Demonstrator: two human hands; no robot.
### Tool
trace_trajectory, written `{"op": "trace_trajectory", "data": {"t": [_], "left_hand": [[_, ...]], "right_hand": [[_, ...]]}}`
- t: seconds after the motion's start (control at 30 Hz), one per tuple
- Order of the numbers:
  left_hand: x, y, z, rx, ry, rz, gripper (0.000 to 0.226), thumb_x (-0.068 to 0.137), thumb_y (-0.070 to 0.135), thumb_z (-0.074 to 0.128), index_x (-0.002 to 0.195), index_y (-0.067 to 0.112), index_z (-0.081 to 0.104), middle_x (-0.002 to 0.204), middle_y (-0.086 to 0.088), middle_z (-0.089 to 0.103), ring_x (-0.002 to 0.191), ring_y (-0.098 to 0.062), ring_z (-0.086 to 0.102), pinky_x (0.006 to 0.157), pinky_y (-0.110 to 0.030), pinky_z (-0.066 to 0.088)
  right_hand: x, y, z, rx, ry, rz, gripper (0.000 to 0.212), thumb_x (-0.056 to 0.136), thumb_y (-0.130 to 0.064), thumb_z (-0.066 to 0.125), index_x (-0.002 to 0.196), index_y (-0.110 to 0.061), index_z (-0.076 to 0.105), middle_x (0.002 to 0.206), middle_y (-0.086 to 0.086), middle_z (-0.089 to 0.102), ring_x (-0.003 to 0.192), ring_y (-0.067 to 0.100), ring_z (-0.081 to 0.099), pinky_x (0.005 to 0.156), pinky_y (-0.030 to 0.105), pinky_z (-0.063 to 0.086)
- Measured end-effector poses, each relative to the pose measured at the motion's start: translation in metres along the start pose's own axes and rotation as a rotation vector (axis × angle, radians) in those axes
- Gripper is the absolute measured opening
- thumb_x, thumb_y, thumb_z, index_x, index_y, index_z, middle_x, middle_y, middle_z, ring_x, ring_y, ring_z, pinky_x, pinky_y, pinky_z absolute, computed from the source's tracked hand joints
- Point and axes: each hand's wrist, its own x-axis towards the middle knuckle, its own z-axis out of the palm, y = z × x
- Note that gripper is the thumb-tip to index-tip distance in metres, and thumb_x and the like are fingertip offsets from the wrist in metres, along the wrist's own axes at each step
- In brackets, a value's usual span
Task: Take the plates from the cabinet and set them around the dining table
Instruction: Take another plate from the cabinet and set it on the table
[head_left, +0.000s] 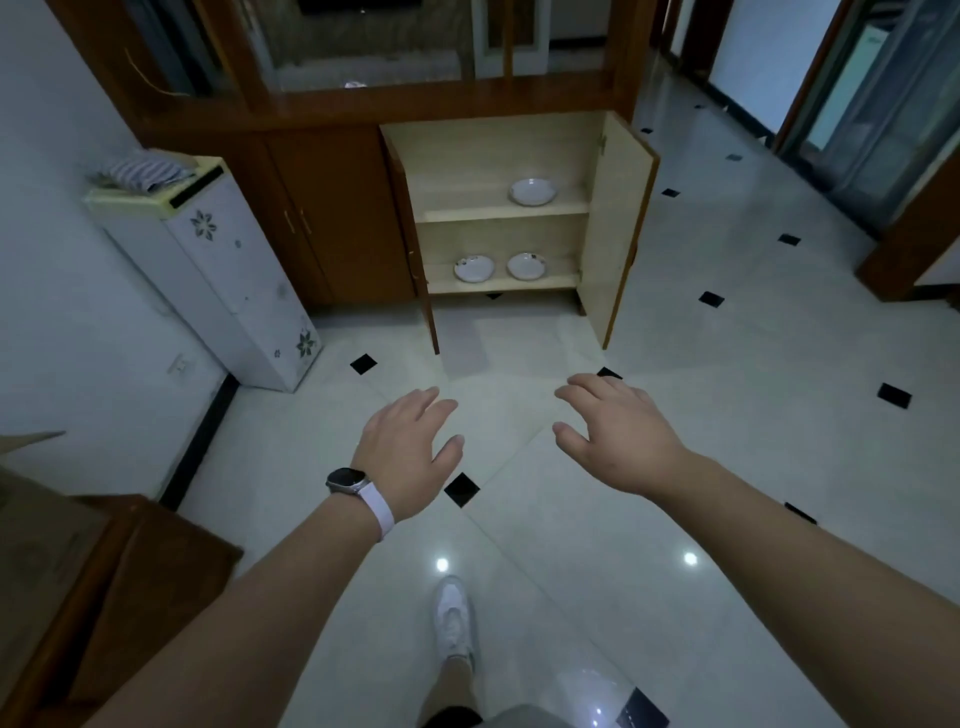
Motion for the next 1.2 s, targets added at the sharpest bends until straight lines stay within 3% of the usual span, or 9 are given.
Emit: {"op": "trace_trajectory", "data": {"t": [0.3, 0.5, 0.87, 1.07, 1.2], "left_hand": [[0.173, -0.109, 0.005, -0.032, -0.034, 0.051, 0.049, 0.093, 0.045, 0.045, 0.138, 0.025, 0.046, 0.147, -0.003, 0.043, 0.136, -0.022, 0.036, 0.110, -0.041, 0.029], [0.280, -0.162, -0.005, 0.066, -0.060, 0.211, 0.050, 0.092, 0.047, 0.041, 0.136, 0.024, 0.048, 0.145, -0.004, 0.046, 0.133, -0.024, 0.039, 0.109, -0.042, 0.029], [0.423, -0.179, 0.012, 0.037, -0.133, 0.267, 0.051, 0.095, 0.047, 0.041, 0.141, 0.025, 0.042, 0.149, -0.003, 0.040, 0.136, -0.023, 0.034, 0.111, -0.042, 0.025], [0.527, -0.177, 0.048, 0.077, -0.153, 0.259, 0.062, 0.087, 0.055, 0.028, 0.136, 0.023, 0.048, 0.145, -0.006, 0.045, 0.132, -0.027, 0.039, 0.107, -0.043, 0.028], [0.601, -0.162, 0.069, 0.097, -0.178, 0.237, 0.059, 0.087, 0.052, 0.032, 0.132, 0.020, 0.053, 0.141, -0.008, 0.049, 0.129, -0.029, 0.042, 0.106, -0.043, 0.030]], "right_hand": [[0.188, -0.009, 0.011, -0.054, -0.050, 0.041, 0.051, 0.096, -0.048, 0.040, 0.142, -0.025, 0.043, 0.150, -0.004, 0.039, 0.137, 0.018, 0.033, 0.110, 0.038, 0.026], [0.294, -0.012, -0.003, -0.069, -0.006, 0.084, 0.052, 0.097, -0.049, 0.039, 0.142, -0.024, 0.043, 0.150, -0.003, 0.040, 0.137, 0.019, 0.035, 0.111, 0.039, 0.027], [0.411, 0.046, -0.005, -0.051, 0.002, 0.160, 0.052, 0.097, -0.051, 0.037, 0.141, -0.024, 0.043, 0.148, -0.003, 0.042, 0.135, 0.020, 0.038, 0.109, 0.039, 0.031], [0.495, 0.115, 0.007, -0.017, -0.022, 0.158, 0.052, 0.097, -0.052, 0.038, 0.141, -0.024, 0.044, 0.150, -0.002, 0.040, 0.136, 0.021, 0.036, 0.107, 0.037, 0.029], [0.556, 0.174, 0.004, 0.022, -0.037, 0.151, 0.053, 0.097, -0.052, 0.038, 0.142, -0.024, 0.043, 0.150, -0.002, 0.040, 0.137, 0.020, 0.035, 0.108, 0.037, 0.028]]}}
